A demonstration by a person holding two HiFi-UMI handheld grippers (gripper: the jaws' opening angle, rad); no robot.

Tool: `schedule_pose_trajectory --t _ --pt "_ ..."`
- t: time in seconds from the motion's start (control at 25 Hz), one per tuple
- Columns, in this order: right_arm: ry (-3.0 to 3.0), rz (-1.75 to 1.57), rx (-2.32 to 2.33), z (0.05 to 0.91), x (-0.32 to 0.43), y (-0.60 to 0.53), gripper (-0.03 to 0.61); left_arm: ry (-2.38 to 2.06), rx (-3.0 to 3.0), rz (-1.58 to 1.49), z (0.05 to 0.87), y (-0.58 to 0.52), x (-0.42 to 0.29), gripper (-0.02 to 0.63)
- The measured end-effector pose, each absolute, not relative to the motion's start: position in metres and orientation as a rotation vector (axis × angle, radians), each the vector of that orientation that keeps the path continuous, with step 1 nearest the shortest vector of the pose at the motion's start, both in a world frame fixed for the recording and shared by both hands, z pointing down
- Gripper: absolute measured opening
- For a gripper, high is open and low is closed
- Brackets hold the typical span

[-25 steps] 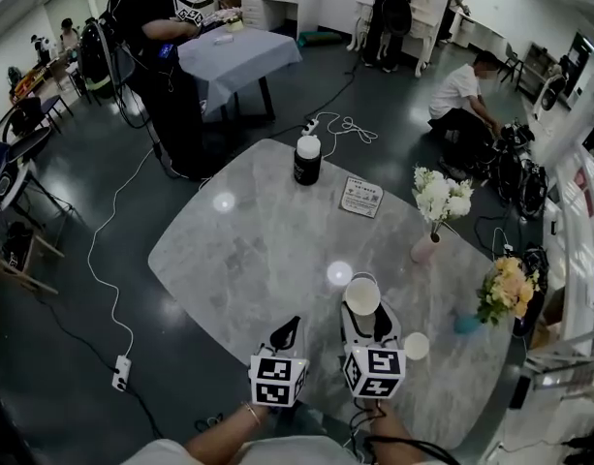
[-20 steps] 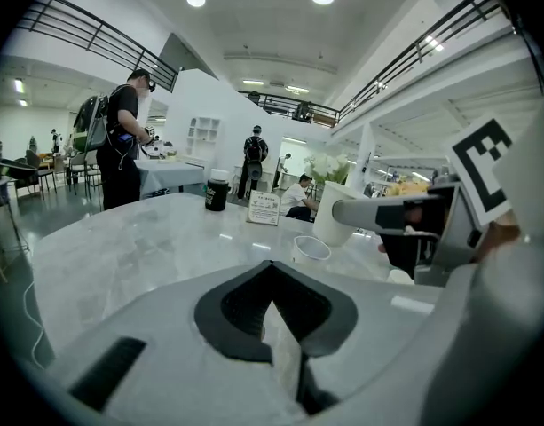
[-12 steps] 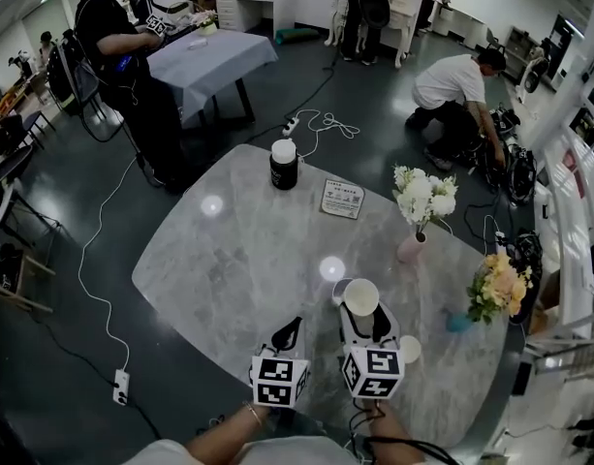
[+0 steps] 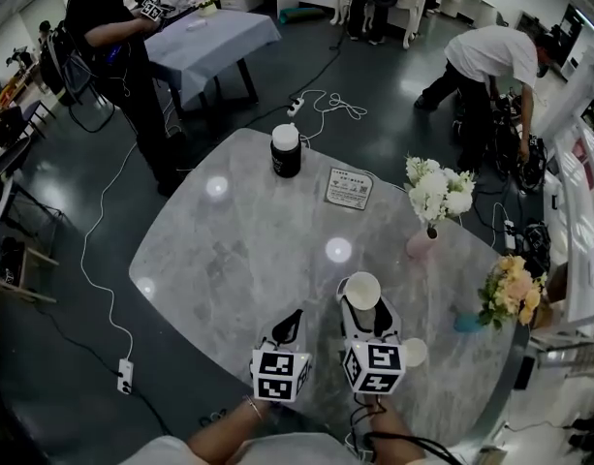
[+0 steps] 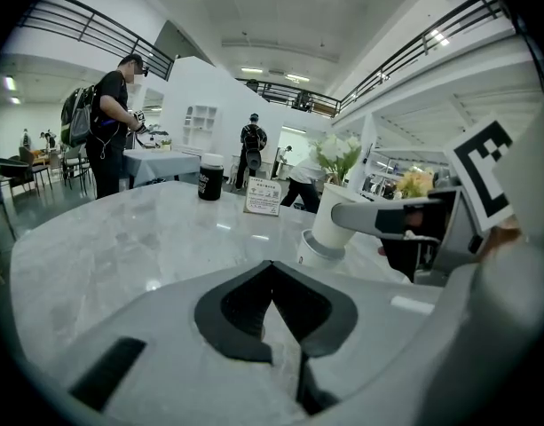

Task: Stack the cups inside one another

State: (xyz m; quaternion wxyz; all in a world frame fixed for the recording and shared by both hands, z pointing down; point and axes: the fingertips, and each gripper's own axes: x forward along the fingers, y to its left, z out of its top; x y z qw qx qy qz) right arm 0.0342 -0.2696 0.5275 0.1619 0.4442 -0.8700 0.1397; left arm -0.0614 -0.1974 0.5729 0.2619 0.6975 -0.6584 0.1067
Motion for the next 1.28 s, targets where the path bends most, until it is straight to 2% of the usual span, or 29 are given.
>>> schedule_pose_trajectory --t 0.56,1.28 --pt "-2.439 0.454 1.212 0.556 0.031 -0.271 0.244 -1.758 1.865 0.312 0.588 -0.200 -0.060 0.003" --pt "-2.407 0.445 1.289 0.545 0.048 -0.265 0.247 -1.750 1.881 0.310 0.583 -0.194 -0.055 0.003"
